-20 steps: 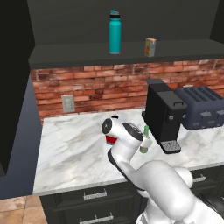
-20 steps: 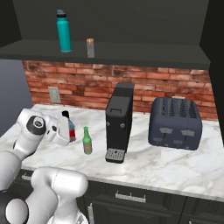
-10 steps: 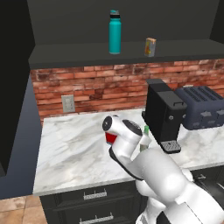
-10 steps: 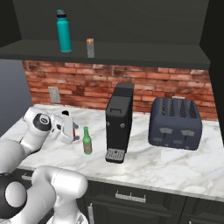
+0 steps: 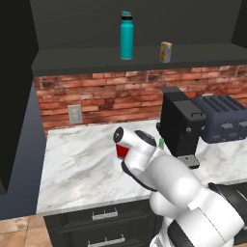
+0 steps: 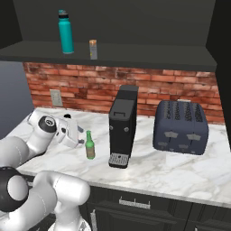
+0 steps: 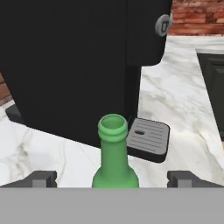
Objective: Sort all alcoholic drinks to one cabinet, and non-alcoholic drinks to the other.
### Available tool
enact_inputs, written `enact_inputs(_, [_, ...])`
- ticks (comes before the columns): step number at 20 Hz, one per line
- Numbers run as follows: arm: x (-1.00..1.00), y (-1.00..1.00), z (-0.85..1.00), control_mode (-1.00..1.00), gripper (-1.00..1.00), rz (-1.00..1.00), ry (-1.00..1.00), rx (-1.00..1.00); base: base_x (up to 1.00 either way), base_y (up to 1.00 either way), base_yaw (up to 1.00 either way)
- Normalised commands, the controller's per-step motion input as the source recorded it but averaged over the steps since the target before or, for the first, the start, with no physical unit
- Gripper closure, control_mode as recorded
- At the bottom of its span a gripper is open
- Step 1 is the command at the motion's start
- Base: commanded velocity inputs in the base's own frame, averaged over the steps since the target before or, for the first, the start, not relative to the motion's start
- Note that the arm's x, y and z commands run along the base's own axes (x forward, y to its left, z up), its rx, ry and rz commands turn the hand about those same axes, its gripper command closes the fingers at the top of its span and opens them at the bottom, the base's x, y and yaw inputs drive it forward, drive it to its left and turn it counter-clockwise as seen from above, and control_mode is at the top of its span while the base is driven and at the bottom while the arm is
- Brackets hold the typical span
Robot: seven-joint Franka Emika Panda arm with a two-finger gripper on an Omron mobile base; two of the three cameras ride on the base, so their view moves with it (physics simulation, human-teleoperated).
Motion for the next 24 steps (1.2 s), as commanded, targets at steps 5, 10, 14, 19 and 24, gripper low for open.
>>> enact_inputs(5, [0.09,-0.04,-0.13,-1.00,-1.00,-0.01,0.00,0.00,0.00,0.00,0.00])
enact_inputs(10, [0.00,-0.05,-0.12,-1.00,-1.00,-0.02,0.00,-0.01,0.00,0.00,0.00])
enact_inputs(14, [0.00,-0.13,-0.03,-1.00,-1.00,-0.03,0.00,-0.01,0.00,0.00,0.00])
enact_inputs(19, [0.01,-0.12,-0.02,-1.00,-1.00,-0.03,0.00,0.00,0.00,0.00,0.00])
enact_inputs(24, [0.00,-0.12,-0.05,-1.00,-1.00,-0.01,0.00,0.00,0.00,0.00,0.00])
